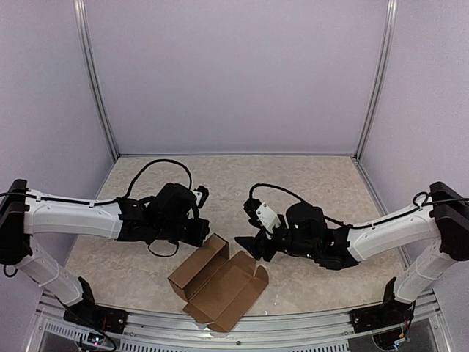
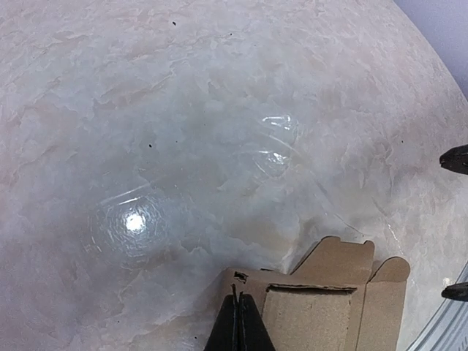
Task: Fold the paper box
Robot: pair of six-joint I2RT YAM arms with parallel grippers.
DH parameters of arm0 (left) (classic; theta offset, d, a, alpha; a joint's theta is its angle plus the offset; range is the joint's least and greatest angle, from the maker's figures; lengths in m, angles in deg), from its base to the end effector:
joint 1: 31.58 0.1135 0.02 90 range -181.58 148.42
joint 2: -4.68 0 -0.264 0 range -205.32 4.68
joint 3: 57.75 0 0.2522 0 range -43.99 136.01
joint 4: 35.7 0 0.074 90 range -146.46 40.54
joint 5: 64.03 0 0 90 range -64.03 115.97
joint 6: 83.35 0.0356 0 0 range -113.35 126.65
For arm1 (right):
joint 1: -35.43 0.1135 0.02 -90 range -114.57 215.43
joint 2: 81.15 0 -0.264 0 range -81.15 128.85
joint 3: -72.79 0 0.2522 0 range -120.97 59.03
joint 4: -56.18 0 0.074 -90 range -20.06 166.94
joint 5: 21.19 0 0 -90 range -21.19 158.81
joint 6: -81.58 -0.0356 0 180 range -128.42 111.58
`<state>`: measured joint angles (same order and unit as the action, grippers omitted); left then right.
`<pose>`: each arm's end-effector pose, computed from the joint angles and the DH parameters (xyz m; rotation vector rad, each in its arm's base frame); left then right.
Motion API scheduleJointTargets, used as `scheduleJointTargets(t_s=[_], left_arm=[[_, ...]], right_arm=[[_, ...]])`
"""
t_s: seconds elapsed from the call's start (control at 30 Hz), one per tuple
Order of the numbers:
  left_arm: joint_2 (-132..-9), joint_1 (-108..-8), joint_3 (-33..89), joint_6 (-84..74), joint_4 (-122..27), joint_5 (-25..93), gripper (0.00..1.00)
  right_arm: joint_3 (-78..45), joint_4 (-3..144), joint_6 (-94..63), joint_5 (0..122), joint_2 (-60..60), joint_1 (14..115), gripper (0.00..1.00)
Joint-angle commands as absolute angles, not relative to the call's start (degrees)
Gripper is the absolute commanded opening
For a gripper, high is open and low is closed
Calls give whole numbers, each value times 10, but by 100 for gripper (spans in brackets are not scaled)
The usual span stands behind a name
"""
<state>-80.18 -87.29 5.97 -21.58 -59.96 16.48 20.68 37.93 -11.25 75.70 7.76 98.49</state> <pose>0.1785 -0.2513 0.2078 0.4925 2.3594 -0.5120 0.1491 0.2839 0.1916 -0.9037 1.7261 0.6630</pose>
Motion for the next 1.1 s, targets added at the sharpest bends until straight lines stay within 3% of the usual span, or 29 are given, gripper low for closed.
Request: scheduleJointTargets(t_s=[0.0,0.3,0.5,0.77,1.07], left_arm=[[-772,-876,69,-205,-628,151,2],[-742,-876,44,-208,-637,158,14],[-711,-876,21,-214,-628,170,38],[-690,-877,0,-217,-608,211,62],[-665,-877,-19,-218,-608,212,75]], right_arm=[[194,570,-195,769,20,985,67],[225,734,-361,755,-81,976,67],[236,794,-448,673,-93,975,65],[264,782,-523,587,-76,974,61],[278,734,-580,543,-25,974,55]])
